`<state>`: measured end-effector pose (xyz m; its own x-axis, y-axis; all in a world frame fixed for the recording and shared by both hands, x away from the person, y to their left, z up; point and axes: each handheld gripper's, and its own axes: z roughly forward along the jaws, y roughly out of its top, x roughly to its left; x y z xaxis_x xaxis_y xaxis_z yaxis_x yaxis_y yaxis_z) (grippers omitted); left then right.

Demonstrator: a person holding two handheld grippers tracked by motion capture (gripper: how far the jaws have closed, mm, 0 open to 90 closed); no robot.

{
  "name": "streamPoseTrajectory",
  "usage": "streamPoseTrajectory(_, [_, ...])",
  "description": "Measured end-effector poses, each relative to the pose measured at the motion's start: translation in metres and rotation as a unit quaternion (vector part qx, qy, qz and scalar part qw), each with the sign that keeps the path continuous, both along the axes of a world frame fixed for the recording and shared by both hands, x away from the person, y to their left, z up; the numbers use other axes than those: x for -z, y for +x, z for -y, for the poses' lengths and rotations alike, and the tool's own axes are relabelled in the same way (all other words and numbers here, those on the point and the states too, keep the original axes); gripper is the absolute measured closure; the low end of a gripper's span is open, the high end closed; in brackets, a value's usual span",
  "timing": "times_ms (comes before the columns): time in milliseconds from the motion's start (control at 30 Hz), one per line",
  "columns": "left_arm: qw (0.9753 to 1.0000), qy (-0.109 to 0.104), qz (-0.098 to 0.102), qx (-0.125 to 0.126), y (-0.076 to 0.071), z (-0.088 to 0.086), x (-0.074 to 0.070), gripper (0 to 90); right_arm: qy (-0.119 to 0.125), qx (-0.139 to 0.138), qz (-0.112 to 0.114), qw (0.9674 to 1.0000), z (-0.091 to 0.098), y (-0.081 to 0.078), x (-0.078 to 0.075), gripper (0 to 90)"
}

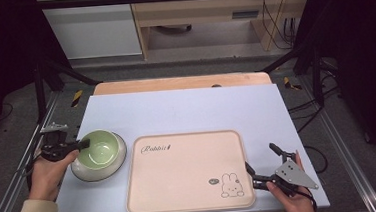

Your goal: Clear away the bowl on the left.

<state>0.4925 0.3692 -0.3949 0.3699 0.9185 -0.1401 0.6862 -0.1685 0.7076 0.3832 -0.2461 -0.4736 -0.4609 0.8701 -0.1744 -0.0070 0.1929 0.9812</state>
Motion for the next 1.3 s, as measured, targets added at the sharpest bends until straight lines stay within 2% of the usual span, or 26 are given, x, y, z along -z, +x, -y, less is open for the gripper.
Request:
streamPoseTrajectory(167, [1.0,0.002,0.0,0.01,-0.001,0.002,-0.006,81.9,0.019,-0.004,0.018,0.9996,0.002,0.001,-0.001,3.1])
streamPoseTrajectory(233, [0.9999,-0.001,0.003,0.012,-0.001,0.003,-0.007,81.8,0.028,-0.003,0.029,0.9992,0.005,0.0,-0.002,3.1])
streamPoseTrajectory(367, [0.9998,-0.011,0.004,0.015,-0.003,0.005,-0.009,81.8,0.036,0.0,0.035,0.9987,0.006,-0.001,-0.003,3.1])
streamPoseTrajectory(833, [0.9992,-0.016,0.019,0.032,-0.004,0.024,-0.018,81.8,0.04,0.007,0.033,0.9986,0.008,0.0,-0.003,2.2])
streamPoseTrajectory(1000, [0.9988,-0.025,0.016,0.04,-0.003,0.032,-0.018,81.7,0.04,0.007,0.034,0.9986,0.008,-0.001,-0.003,2.5])
streamPoseTrajectory(1300, [0.9978,-0.025,0.018,0.058,-0.003,0.049,-0.02,81.7,0.039,0.014,0.029,0.9987,0.008,-0.001,-0.004,2.1])
